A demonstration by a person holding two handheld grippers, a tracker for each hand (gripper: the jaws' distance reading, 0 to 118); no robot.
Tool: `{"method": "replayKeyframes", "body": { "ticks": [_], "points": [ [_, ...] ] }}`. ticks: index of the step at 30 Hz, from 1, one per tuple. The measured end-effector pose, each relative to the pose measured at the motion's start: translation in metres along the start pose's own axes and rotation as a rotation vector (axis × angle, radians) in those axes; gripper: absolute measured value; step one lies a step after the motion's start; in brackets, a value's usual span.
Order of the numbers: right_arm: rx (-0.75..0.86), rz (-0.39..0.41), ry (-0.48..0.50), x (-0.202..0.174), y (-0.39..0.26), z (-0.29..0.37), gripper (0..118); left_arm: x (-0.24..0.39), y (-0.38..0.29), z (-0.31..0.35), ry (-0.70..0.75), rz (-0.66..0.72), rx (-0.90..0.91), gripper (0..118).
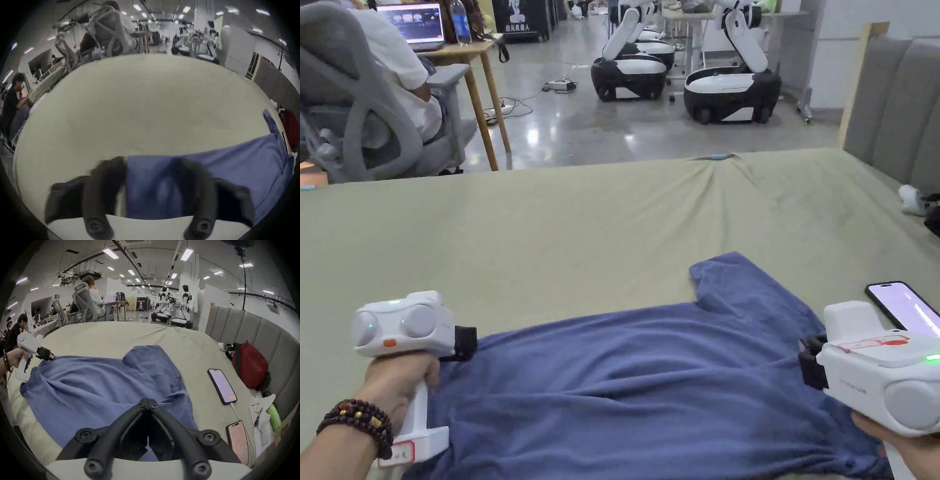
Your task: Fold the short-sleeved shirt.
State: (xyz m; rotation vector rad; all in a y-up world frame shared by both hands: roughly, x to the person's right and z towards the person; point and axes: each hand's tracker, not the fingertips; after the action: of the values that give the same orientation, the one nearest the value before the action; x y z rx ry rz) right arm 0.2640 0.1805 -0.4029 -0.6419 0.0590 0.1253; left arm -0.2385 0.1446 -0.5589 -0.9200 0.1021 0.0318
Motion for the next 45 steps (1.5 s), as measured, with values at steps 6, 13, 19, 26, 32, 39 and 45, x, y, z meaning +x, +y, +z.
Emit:
{"method": "replayKeyframes", "body": {
  "ticks": [6, 13, 19, 26, 32, 39, 45],
  "points": [
    [-0.002, 0.015, 0.001, 0.014, 0.051, -0.033, 6, 0.017, -0.002, 0.019, 0.032, -0.093, 0.072, 2],
    [-0.107, 0.038, -0.059, 0.038, 0.125, -0.138, 111, 0.012, 0.000, 0.020, 0.006, -0.041, 0.062, 2],
    [-0.355, -0.055, -0.065, 0.057, 0.112, -0.211, 70, 0.011, 0.001, 0.013, 0.002, -0.041, 0.059, 2],
    [-0.321, -0.057, -0.052, 0.055, 0.106, -0.190, 0, 0.008, 0.007, 0.010, 0.002, -0.060, 0.089, 2],
    [-0.168, -0.021, -0.010, 0.041, 0.141, -0.068, 0, 0.003, 0.002, 0.094, -0.070, -0.087, 0.202, 2],
    [-0.059, 0.079, 0.027, 0.037, 0.065, 0.071, 0, -0.019, -0.074, 0.196, -0.135, -0.122, 0.234, 2],
    [-0.128, 0.055, 0.045, 0.033, -0.023, 0.106, 0, -0.025, -0.154, 0.196, -0.203, -0.130, 0.123, 2]
  ]
}}
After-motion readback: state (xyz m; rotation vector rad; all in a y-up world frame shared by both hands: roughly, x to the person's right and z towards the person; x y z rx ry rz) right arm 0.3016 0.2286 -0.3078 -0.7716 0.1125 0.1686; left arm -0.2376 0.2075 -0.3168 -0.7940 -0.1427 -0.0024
